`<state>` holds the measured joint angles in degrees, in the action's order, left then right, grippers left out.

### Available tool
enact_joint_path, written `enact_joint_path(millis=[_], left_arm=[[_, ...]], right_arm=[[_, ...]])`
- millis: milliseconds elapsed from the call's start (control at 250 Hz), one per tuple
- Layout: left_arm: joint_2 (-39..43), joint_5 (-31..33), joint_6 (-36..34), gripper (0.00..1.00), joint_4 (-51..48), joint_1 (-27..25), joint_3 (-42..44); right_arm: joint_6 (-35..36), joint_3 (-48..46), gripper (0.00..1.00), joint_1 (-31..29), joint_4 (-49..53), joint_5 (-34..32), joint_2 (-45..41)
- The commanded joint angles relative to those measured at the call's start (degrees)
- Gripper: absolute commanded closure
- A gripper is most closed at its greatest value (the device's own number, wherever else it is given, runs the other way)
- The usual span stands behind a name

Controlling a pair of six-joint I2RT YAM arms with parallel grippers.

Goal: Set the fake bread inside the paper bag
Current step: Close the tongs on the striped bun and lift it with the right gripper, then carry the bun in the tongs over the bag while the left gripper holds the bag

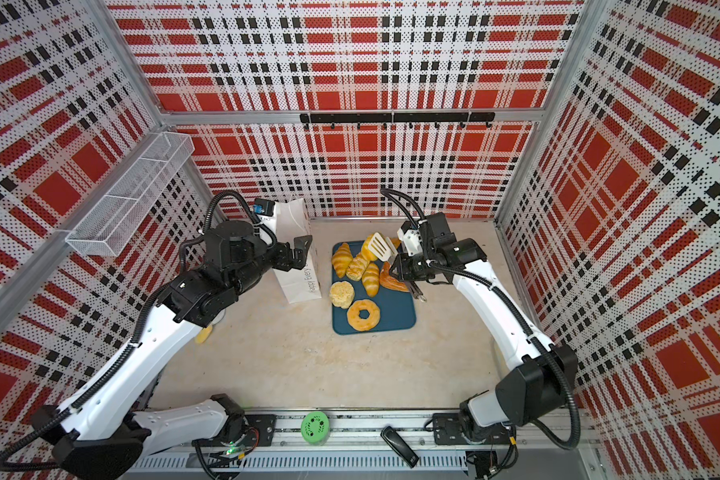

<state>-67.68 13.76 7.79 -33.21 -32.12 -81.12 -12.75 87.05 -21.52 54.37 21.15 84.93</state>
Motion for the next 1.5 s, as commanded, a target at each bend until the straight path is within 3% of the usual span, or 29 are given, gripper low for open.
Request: enact_joint_path(millis=[0,516,636,768,1032,1497], left_arm=[[-0.53,3.36,1.75,0.01,-2.85,1.42,-2.61],[0.12,4.22,11.60,0.01,-9.20,12.59,-3.60],[-0.06,0.36,14.96,0.01,-10.28,17.41,-1.75],[-1.32,-8.38,18.80,0.01,-9.59,22.25,0.30],[-4.87,-15.23,22.01,0.00,-9.77,24.23,1.30],[-2.86,-15.22,27.32,0.00,-9.42,26.18,6.59]], right_arm=[[3.25,5.51,0.65,0.17,-4.70,3.03,2.44],[4.07,22.05,0.67,0.16,-11.24,11.62,14.15],[3.36,24.84,0.68,-0.47,-13.01,12.92,16.22],[3.61,27.09,0.67,-2.24,-14.75,13.14,17.58],[4.51,30.00,0.67,-5.51,-16.94,10.41,18.37],[6.50,30.99,0.67,-11.92,-21.23,5.09,18.95]])
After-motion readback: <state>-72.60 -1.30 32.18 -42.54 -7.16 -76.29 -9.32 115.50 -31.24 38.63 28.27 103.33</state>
